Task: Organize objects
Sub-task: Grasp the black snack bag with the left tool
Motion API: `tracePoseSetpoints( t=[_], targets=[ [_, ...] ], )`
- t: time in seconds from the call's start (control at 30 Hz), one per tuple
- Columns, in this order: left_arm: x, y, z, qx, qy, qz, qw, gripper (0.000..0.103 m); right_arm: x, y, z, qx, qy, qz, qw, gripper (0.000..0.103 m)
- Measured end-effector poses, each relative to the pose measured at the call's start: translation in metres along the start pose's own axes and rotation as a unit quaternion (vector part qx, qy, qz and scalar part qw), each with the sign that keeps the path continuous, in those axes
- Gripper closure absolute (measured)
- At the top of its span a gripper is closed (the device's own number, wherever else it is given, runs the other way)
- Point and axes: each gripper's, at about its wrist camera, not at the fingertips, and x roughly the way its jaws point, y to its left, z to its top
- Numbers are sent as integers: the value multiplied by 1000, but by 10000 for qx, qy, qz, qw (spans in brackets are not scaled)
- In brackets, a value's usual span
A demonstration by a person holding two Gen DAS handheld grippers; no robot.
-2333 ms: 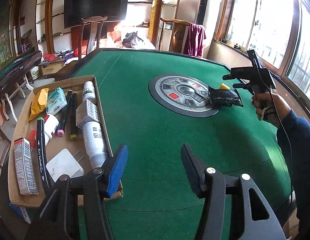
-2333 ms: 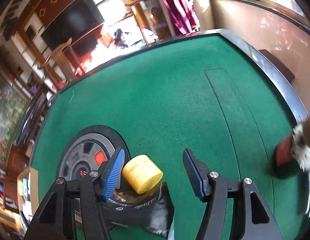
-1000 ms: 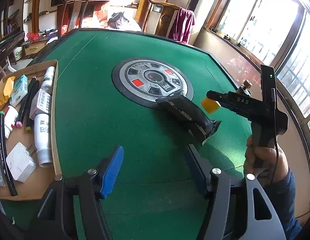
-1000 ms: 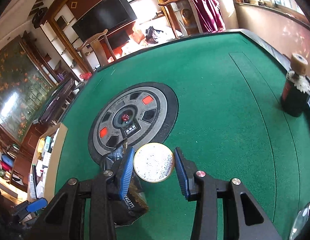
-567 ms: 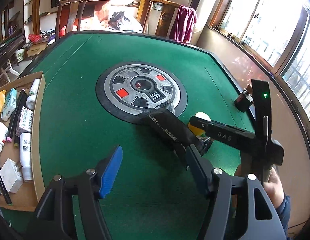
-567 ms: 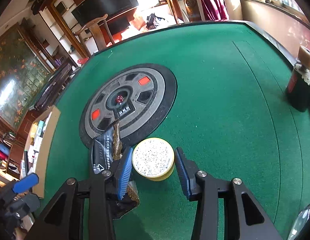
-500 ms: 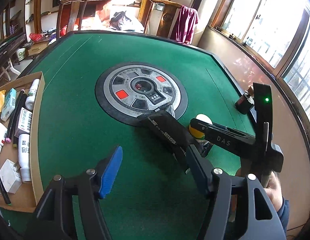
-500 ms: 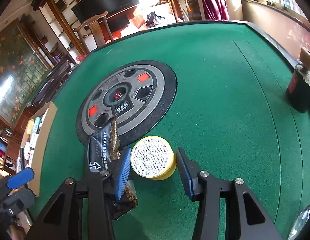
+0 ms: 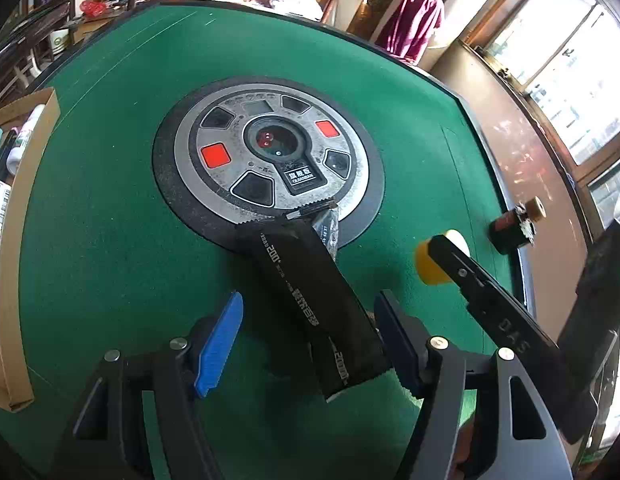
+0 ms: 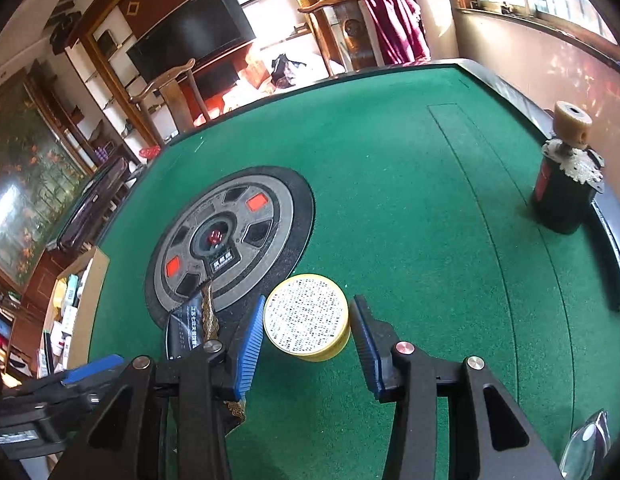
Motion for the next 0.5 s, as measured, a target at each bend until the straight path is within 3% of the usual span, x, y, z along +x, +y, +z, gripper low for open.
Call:
tracePoseSetpoints(
  t=[0.1, 0.2, 0.27, 0.5],
  targets=[
    [13, -4, 2, -147, 101, -19, 9998, 36, -3, -5, 2, 96, -48, 10, 9999, 57],
    [25, -13, 3, 47, 86, 254, 9996, 36, -3, -9, 4, 178, -36, 55, 9998, 57],
    [32, -16, 2, 232, 94, 415, 9988, 51, -3, -10, 4, 188, -24, 74, 9998, 57],
    [36, -15, -10, 919, -99, 452, 9947, 69, -5, -6, 4, 129, -38, 193, 9997, 56]
  ],
)
